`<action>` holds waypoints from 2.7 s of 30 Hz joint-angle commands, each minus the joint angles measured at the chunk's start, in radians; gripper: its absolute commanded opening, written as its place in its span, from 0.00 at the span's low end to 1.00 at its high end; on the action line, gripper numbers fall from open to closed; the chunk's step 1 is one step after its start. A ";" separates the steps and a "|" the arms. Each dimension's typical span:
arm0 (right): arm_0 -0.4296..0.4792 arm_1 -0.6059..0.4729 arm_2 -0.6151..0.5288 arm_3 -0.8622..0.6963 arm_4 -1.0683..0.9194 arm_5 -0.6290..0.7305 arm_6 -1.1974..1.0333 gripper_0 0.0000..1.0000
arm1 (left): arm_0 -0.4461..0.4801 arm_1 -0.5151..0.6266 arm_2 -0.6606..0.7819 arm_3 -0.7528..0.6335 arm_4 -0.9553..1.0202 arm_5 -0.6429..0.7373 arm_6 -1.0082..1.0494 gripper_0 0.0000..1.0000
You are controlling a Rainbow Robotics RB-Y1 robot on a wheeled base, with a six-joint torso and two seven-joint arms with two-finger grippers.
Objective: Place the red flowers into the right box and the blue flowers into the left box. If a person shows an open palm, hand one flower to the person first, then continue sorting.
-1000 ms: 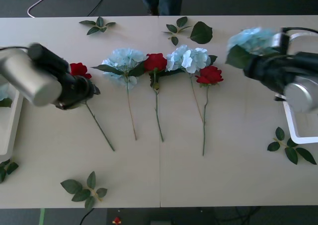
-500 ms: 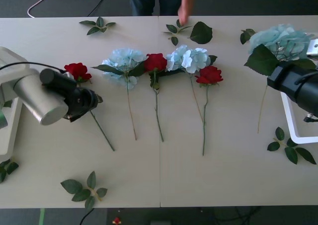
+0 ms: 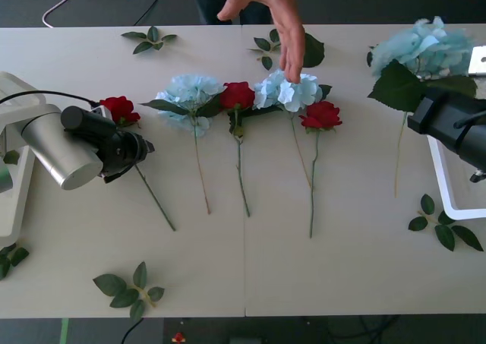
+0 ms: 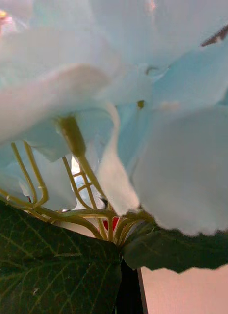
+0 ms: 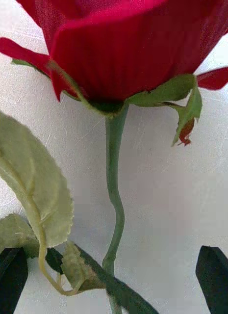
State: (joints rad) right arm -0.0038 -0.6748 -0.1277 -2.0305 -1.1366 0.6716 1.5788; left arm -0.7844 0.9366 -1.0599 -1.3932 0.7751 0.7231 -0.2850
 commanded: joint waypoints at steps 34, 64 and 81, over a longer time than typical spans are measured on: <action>-0.334 0.169 0.187 -0.036 -0.376 -0.241 0.995 0.00 | -0.015 -0.015 -0.018 0.019 -0.011 -0.016 -0.026 1.00; -0.436 0.156 0.473 0.089 -0.364 -0.596 1.023 0.00 | -0.015 -0.015 -0.018 0.019 -0.011 -0.016 -0.026 1.00; -0.432 0.158 0.474 0.089 -0.402 -0.598 1.024 1.00 | -0.015 -0.015 -0.018 0.019 -0.011 -0.016 -0.026 1.00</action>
State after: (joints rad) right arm -0.4072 -0.5209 0.3457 -1.9270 -1.5241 0.0882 2.5718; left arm -0.7864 0.9365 -1.0599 -1.3914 0.7727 0.7206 -0.2851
